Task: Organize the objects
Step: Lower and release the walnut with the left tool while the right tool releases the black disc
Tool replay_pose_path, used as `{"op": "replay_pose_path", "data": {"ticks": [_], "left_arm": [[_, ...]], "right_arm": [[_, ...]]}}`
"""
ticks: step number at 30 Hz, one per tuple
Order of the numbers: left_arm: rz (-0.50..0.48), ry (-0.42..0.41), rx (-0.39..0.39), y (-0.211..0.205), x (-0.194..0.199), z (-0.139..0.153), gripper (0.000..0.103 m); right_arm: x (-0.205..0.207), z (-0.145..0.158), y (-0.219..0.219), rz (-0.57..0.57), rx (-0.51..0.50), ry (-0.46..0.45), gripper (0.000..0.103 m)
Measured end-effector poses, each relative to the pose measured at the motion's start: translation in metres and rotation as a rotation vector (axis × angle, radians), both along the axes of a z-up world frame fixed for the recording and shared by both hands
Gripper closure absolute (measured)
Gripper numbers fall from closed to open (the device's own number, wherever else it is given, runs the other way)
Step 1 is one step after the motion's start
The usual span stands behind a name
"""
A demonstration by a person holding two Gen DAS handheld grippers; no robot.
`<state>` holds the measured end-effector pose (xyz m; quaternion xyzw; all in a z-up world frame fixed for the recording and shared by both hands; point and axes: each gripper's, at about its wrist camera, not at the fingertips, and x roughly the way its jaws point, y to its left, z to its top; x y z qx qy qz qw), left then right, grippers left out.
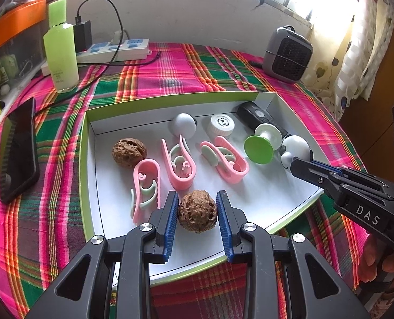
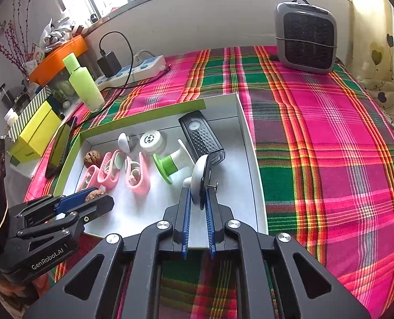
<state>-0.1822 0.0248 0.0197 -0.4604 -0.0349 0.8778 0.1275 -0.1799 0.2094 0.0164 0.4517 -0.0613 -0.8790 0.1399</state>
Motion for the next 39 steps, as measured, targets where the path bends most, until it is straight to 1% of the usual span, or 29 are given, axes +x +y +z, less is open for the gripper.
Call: {"op": "replay_pose_path", "data": {"ticks": [3,5,7,10,16,18,20,22,25,32,39], "left_arm": [[0.002,-0.001,0.001,0.000,0.000,0.001,0.076],[0.003,0.001,0.004,-0.001,0.000,0.000,0.075],[0.008,0.005,0.008,-0.003,0.001,0.001,0.075],[0.009,0.009,0.006,-0.004,0.002,0.003,0.075],[0.010,0.013,0.009,-0.005,0.004,0.006,0.073],[0.011,0.014,0.009,-0.004,0.005,0.007,0.070],[0.009,0.016,0.008,-0.004,0.006,0.007,0.069],[0.011,0.016,0.010,-0.004,0.006,0.008,0.068],[0.014,0.019,0.013,-0.006,0.009,0.010,0.067],[0.019,0.029,0.016,-0.007,0.015,0.015,0.065],[0.028,0.044,0.013,-0.008,0.024,0.018,0.065]], "right_arm": [[0.001,0.000,0.000,0.002,-0.005,0.000,0.091],[0.002,0.001,-0.001,0.004,-0.010,0.002,0.087],[0.003,0.001,-0.001,0.006,-0.018,0.004,0.080],[0.004,0.002,-0.002,0.005,-0.019,0.006,0.073],[0.006,0.002,-0.002,-0.004,-0.020,0.010,0.071],[0.007,0.003,0.000,-0.007,-0.021,0.013,0.070],[0.009,0.004,0.000,-0.009,-0.014,0.017,0.068],[0.009,0.005,0.000,-0.012,-0.008,0.022,0.063],[0.013,0.007,-0.003,-0.015,0.020,0.041,0.058],[0.019,0.010,-0.006,-0.023,0.064,0.068,0.055],[0.025,0.012,-0.004,-0.045,0.065,0.083,0.054]]}}
